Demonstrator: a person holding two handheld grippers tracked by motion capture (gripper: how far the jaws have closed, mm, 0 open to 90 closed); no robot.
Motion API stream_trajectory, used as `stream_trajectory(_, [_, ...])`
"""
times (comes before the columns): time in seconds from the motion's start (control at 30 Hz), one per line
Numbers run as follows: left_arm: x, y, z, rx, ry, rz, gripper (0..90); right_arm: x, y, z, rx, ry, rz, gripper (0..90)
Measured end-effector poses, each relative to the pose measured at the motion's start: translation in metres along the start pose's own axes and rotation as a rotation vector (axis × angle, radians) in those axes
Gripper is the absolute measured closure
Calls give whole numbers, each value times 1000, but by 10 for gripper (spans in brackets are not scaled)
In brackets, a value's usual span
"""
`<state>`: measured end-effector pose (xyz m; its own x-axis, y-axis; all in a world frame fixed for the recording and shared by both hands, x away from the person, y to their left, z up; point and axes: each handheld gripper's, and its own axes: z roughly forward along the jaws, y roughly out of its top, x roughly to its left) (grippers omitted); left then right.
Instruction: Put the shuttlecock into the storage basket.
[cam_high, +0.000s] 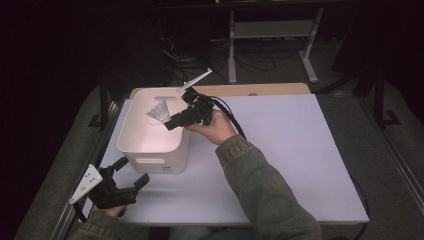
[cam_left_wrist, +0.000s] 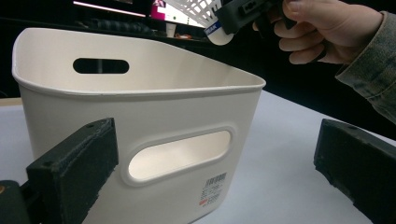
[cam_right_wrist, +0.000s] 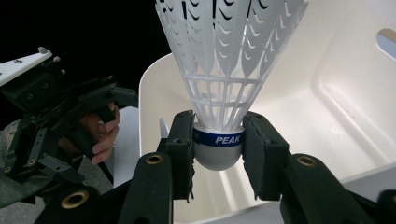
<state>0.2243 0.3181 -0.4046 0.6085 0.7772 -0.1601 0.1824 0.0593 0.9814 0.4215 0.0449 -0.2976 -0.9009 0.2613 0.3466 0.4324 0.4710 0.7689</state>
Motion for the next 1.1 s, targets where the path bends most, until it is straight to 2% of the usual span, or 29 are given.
stream_trajectory(0.23, [0,0,1,-5,-2,-3,0,-2,-1,9,3,20,18,641])
stream_trajectory(0.4, [-1,0,1,-12,-3,-10,0,-3,-3,15,27,18,0,641])
stream_trajectory(0.5, [0,0,1,-2,-1,-1,0,-2,-3,19,42,18,-2,640])
stream_trajectory(0.97, [0,0,1,-3,-3,3,0,-1,-8,30,97,47,18,637])
stream_trajectory(1.03, [0,0,1,-2,-3,3,0,0,-8,31,96,60,28,628])
stream_trajectory(1.1, [0,0,1,-1,-4,5,0,-1,-8,31,97,70,42,564])
